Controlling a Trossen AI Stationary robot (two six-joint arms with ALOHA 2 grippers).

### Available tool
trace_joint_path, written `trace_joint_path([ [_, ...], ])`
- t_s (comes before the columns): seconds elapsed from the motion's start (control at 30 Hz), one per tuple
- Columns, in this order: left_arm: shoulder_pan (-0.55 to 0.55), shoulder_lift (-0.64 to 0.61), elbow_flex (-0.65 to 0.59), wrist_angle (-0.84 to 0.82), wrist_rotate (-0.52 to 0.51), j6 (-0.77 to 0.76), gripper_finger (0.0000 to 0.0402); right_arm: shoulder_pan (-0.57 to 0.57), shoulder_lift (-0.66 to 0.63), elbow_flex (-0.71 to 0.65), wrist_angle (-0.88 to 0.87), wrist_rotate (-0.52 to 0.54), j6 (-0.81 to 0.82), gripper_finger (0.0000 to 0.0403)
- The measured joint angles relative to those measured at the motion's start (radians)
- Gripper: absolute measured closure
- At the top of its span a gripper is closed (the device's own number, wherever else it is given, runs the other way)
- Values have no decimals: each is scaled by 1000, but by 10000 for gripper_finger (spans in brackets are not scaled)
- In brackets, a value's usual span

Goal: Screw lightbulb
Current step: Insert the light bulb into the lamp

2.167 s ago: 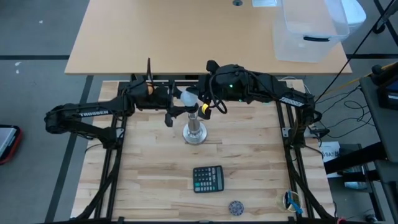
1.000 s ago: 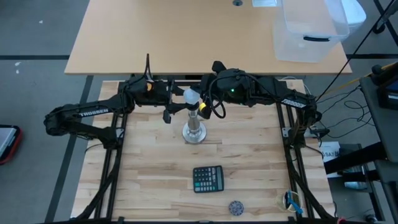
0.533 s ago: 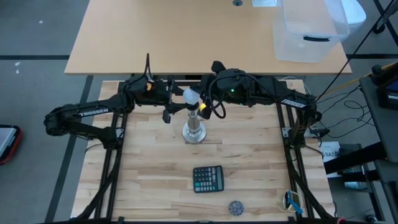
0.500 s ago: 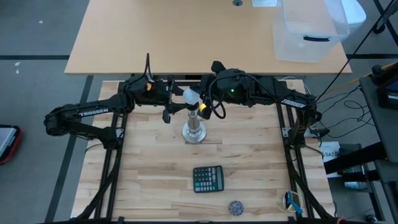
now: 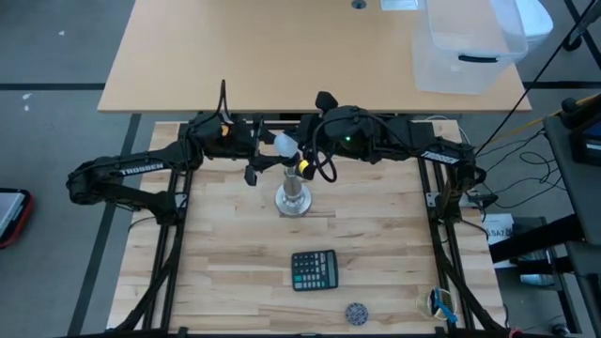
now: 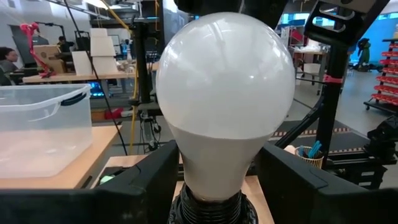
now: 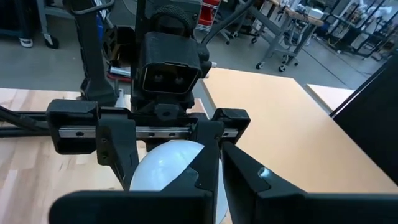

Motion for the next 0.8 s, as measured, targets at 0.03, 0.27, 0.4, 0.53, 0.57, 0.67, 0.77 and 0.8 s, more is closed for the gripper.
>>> trace_joint_path([
  [0.03,0,0,0,0,0,0,191,0,0,0,9,1,-4,386],
  [0.27,0,1,0,2,-3,0,191,0,3,-1,62,2,-63,385],
  [0.4,0,1,0,5,-9,-1,191,1,5,-3,102,-6,-98,385],
  [0.53,0,1,0,4,-7,-1,191,0,4,-3,123,2,-108,384],
  [0.57,0,1,0,4,-6,-1,191,0,4,-3,129,3,-113,384],
  [0.67,0,1,0,3,-4,-1,191,0,1,-3,152,5,-135,384],
  [0.77,-1,1,0,3,2,0,191,2,-15,-2,173,8,-161,384],
  [0.8,-1,1,0,2,2,0,191,2,-22,-1,175,9,-169,384],
])
